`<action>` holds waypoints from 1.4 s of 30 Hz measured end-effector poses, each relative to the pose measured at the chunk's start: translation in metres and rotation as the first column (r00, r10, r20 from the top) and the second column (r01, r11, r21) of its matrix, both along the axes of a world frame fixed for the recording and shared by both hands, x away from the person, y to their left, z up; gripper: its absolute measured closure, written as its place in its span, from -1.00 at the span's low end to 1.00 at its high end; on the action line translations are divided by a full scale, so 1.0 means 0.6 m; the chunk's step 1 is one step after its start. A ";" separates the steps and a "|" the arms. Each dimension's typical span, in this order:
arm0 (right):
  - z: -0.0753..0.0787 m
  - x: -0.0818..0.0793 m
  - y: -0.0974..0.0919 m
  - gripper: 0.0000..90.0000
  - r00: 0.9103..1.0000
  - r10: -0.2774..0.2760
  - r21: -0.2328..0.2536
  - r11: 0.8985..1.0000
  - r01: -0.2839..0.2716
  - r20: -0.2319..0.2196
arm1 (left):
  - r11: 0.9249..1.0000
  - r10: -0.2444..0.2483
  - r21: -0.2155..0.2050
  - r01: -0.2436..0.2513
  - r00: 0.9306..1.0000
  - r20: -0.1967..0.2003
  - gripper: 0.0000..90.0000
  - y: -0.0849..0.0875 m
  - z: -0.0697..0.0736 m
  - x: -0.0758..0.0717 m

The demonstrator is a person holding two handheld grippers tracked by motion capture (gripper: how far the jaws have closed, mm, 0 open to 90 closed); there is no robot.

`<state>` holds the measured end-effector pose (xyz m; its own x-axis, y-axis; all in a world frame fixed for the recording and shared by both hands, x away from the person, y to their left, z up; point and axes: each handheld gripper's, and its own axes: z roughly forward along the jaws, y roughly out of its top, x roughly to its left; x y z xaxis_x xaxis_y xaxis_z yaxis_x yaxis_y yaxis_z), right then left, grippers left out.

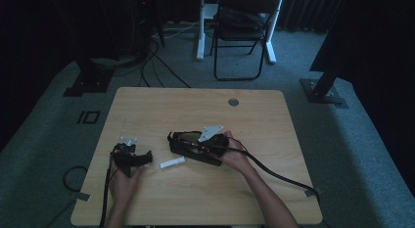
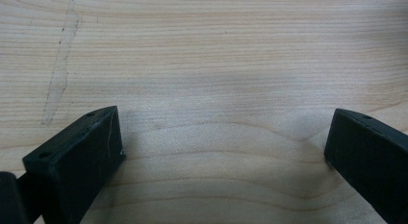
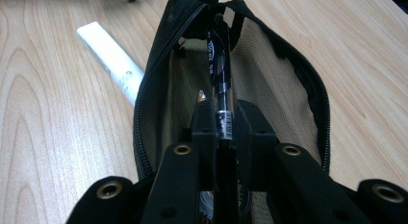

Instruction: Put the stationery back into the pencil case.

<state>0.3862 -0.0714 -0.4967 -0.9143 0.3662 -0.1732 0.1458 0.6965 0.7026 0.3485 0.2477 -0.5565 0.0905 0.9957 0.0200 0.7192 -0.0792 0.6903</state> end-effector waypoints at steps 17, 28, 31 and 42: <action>-0.008 0.002 0.003 0.77 1.000 0.002 -0.016 1.000 -0.002 -0.008 | 1.000 0.000 0.000 0.000 1.000 0.000 -1.00 0.000 0.000 0.000; -0.012 0.002 0.005 0.76 1.000 0.004 -0.030 1.000 -0.004 -0.012 | 1.000 0.000 0.000 0.000 1.000 0.000 -1.00 0.000 0.000 0.000; -0.013 0.002 0.006 0.76 1.000 0.004 -0.031 1.000 -0.004 -0.012 | 1.000 -0.001 0.000 0.001 1.000 0.000 -1.00 0.000 0.000 0.000; -0.013 0.002 0.005 0.66 1.000 0.001 -0.027 1.000 -0.002 -0.011 | 1.000 0.000 0.000 0.000 1.000 0.000 -1.00 0.000 0.000 0.000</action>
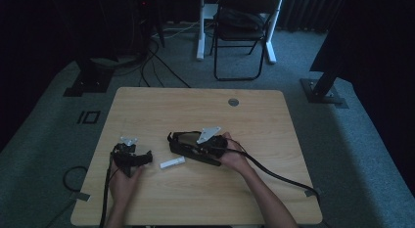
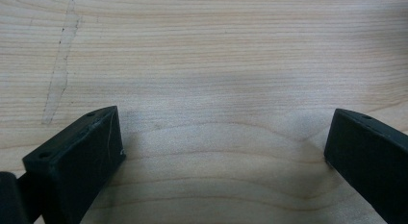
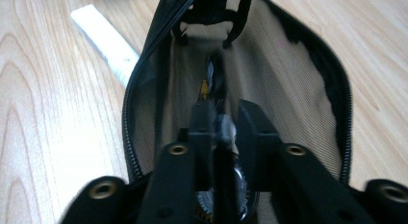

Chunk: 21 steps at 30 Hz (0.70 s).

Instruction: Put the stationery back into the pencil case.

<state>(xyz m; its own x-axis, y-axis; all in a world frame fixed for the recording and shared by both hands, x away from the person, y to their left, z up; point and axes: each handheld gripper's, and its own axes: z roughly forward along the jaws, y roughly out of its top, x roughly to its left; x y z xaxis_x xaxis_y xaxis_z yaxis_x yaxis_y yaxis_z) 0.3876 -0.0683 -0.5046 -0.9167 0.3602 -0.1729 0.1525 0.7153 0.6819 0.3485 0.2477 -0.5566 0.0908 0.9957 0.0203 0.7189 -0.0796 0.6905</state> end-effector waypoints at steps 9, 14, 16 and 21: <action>0.026 -0.010 -0.009 0.56 0.999 -0.004 0.059 0.998 0.003 0.033 | 1.000 0.001 -0.001 -0.001 1.000 0.001 -1.00 0.000 0.000 0.000; 0.034 -0.019 -0.010 0.50 0.999 -0.002 0.079 0.997 -0.001 0.041 | 1.000 -0.003 -0.001 0.003 1.000 -0.001 -1.00 0.000 0.000 0.000; 0.036 -0.024 -0.010 0.49 0.999 -0.001 0.080 0.997 -0.003 0.044 | 1.000 -0.006 0.000 0.006 1.000 -0.001 -1.00 0.000 0.000 0.000; 0.044 -0.033 -0.013 0.47 0.999 -0.004 0.092 0.996 -0.001 0.052 | 1.000 -0.008 0.002 0.008 1.000 -0.002 -1.00 0.000 0.000 0.000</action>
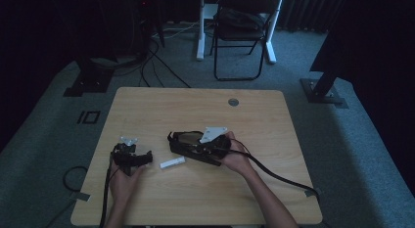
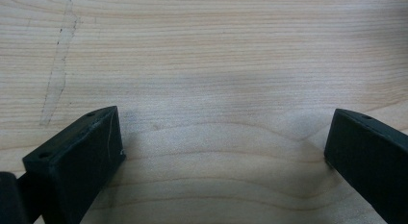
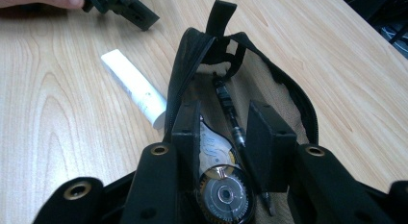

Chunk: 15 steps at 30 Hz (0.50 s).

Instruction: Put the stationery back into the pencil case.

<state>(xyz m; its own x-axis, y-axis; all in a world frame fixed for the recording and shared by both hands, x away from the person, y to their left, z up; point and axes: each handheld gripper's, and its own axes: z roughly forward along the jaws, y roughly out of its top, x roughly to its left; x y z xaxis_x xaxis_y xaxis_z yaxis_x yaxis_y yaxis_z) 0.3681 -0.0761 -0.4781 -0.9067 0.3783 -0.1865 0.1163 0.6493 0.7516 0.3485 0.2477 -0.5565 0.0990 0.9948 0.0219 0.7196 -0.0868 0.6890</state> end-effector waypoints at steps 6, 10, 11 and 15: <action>0.002 -0.010 0.000 0.45 1.000 0.005 0.004 1.000 -0.005 0.006 | 1.000 0.000 0.000 0.000 1.000 0.000 -1.00 0.000 0.000 0.000; 0.003 -0.018 0.002 0.43 1.000 0.012 0.013 1.000 -0.012 0.011 | 1.000 -0.002 0.000 0.002 1.000 0.000 -1.00 0.000 0.000 0.000; 0.002 -0.020 0.002 0.43 1.000 0.016 0.014 1.000 -0.016 0.011 | 1.000 -0.002 0.000 0.002 1.000 0.000 -1.00 0.000 0.000 0.000; 0.001 -0.028 0.004 0.40 1.000 0.020 0.012 1.000 -0.020 0.011 | 1.000 -0.002 0.000 0.002 1.000 0.000 -1.00 0.000 0.000 0.000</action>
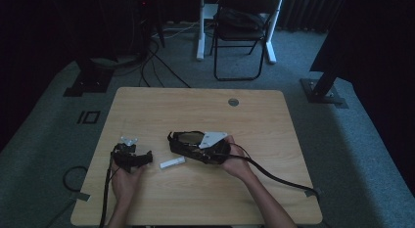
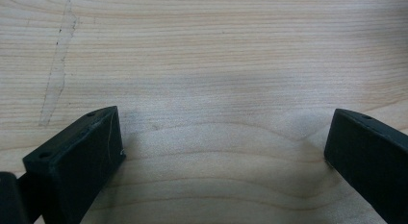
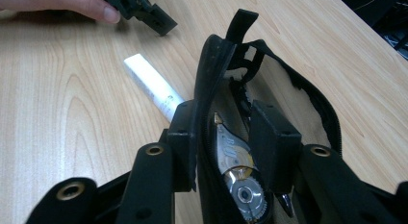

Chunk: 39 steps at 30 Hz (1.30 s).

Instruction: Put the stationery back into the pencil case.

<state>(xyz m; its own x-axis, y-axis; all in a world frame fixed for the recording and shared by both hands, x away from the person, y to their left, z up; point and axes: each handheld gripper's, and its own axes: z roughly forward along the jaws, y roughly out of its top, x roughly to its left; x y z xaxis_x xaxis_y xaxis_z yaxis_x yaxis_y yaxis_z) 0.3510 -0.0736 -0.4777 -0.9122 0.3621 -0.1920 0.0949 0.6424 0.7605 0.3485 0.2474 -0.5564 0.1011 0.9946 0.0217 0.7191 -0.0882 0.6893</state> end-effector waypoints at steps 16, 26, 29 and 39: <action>-0.006 -0.016 0.003 0.36 1.000 0.015 0.004 1.000 -0.015 -0.006 | 0.995 -0.097 -0.004 0.097 0.995 0.034 -0.35 -0.004 0.008 -0.008; -0.016 -0.024 0.007 0.30 1.000 0.015 -0.003 1.000 -0.015 0.004 | 0.981 -0.187 -0.051 0.190 0.981 0.055 -0.12 -0.003 0.018 -0.018; -0.017 -0.030 0.007 0.27 1.000 0.016 -0.001 1.000 -0.016 0.013 | 0.972 -0.215 -0.077 0.222 0.973 0.085 -0.11 -0.006 0.025 -0.023; -0.020 -0.041 0.009 0.20 1.000 0.016 -0.002 1.000 -0.016 0.018 | 0.938 -0.321 -0.080 0.337 0.933 0.163 -0.15 -0.019 0.049 -0.040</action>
<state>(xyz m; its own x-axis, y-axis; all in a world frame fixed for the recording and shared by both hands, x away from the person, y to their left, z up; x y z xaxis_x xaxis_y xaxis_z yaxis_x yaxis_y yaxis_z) 0.3263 -0.0684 -0.4896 -0.9143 0.3469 -0.2090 0.0708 0.6450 0.7609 0.3245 0.2359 -0.5268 0.4266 0.9035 -0.0419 0.5534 -0.2241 0.8022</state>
